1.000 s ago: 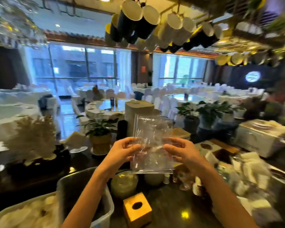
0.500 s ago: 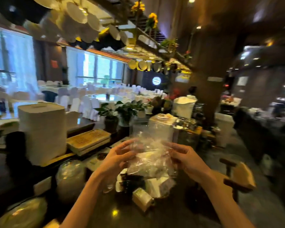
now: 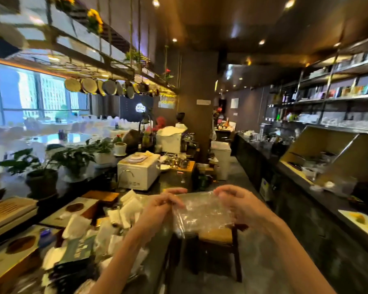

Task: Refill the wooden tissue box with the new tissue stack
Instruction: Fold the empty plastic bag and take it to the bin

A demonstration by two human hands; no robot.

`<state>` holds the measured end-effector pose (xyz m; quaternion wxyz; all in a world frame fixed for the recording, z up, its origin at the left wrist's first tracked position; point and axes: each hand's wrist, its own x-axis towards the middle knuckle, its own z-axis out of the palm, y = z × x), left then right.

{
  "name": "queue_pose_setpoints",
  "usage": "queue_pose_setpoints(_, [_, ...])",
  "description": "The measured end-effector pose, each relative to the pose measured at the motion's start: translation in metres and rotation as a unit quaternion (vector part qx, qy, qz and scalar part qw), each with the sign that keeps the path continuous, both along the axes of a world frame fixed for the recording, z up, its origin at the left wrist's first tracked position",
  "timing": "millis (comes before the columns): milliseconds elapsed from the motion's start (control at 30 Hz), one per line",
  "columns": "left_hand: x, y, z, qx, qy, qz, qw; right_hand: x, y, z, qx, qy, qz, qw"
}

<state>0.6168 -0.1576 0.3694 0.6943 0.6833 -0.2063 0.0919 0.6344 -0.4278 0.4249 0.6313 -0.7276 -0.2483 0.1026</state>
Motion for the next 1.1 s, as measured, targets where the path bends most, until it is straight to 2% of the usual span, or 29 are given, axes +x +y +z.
queue_pose_setpoints(67, [0.016, -0.019, 0.009, -0.010, 0.037, -0.140, 0.989, 0.027, -0.025, 0.011, -0.089, -0.077, -0.024, 0.993])
queue_pose_setpoints(133, [0.027, -0.036, 0.017, -0.045, 0.085, -0.266, 0.959, 0.054, -0.050, 0.021, -0.145, -0.116, -0.023, 0.982])
queue_pose_setpoints(167, [0.034, -0.045, 0.019, -0.027, 0.104, -0.261, 0.959, 0.067, -0.059, 0.025, -0.171, -0.132, -0.011, 0.976])
queue_pose_setpoints(233, [0.048, -0.066, 0.017, 0.064, 0.115, -0.162, 0.978, 0.090, -0.064, 0.027, -0.238, -0.155, 0.029, 0.959])
queue_pose_setpoints(300, [0.067, -0.090, 0.012, 0.144, 0.119, -0.105, 0.977, 0.111, -0.056, 0.022, -0.303, -0.177, 0.065, 0.934])
queue_pose_setpoints(367, [0.083, -0.108, -0.002, 0.168, 0.125, -0.051, 0.977, 0.124, -0.043, 0.006, -0.308, -0.194, 0.075, 0.928])
queue_pose_setpoints(433, [0.097, -0.118, -0.028, 0.129, 0.149, 0.011, 0.980, 0.140, -0.041, -0.024, -0.258, -0.176, 0.015, 0.950])
queue_pose_setpoints(500, [0.103, -0.120, -0.072, 0.083, 0.186, 0.069, 0.977, 0.144, -0.046, -0.080, -0.227, -0.118, -0.088, 0.963])
queue_pose_setpoints(533, [0.103, -0.119, -0.087, 0.073, 0.196, 0.093, 0.973, 0.139, -0.049, -0.105, -0.211, -0.083, -0.104, 0.968])
queue_pose_setpoints(600, [0.105, -0.115, -0.147, 0.058, 0.253, 0.103, 0.960, 0.134, -0.048, -0.188, -0.136, 0.088, -0.061, 0.985])
queue_pose_setpoints(667, [0.099, -0.110, -0.217, 0.047, 0.320, 0.102, 0.941, 0.117, -0.040, -0.277, -0.066, 0.246, -0.053, 0.966])
queue_pose_setpoints(733, [0.084, -0.105, -0.298, 0.053, 0.400, 0.096, 0.910, 0.095, -0.034, -0.364, -0.027, 0.354, -0.105, 0.929])
queue_pose_setpoints(800, [0.063, -0.107, -0.389, 0.060, 0.482, 0.086, 0.870, 0.071, -0.031, -0.448, -0.024, 0.424, -0.125, 0.896])
queue_pose_setpoints(900, [0.022, -0.111, -0.525, 0.041, 0.609, 0.088, 0.787, 0.029, -0.030, -0.571, -0.034, 0.557, -0.154, 0.815])
queue_pose_setpoints(967, [-0.005, -0.111, -0.613, 0.030, 0.679, 0.100, 0.727, 0.001, -0.027, -0.657, -0.052, 0.615, -0.206, 0.759])
queue_pose_setpoints(1033, [-0.023, -0.101, -0.692, 0.087, 0.708, 0.121, 0.690, -0.017, -0.023, -0.735, -0.042, 0.643, -0.284, 0.710])
queue_pose_setpoints(1100, [-0.034, -0.092, -0.774, 0.177, 0.695, 0.139, 0.683, -0.033, -0.015, -0.815, -0.027, 0.639, -0.368, 0.675])
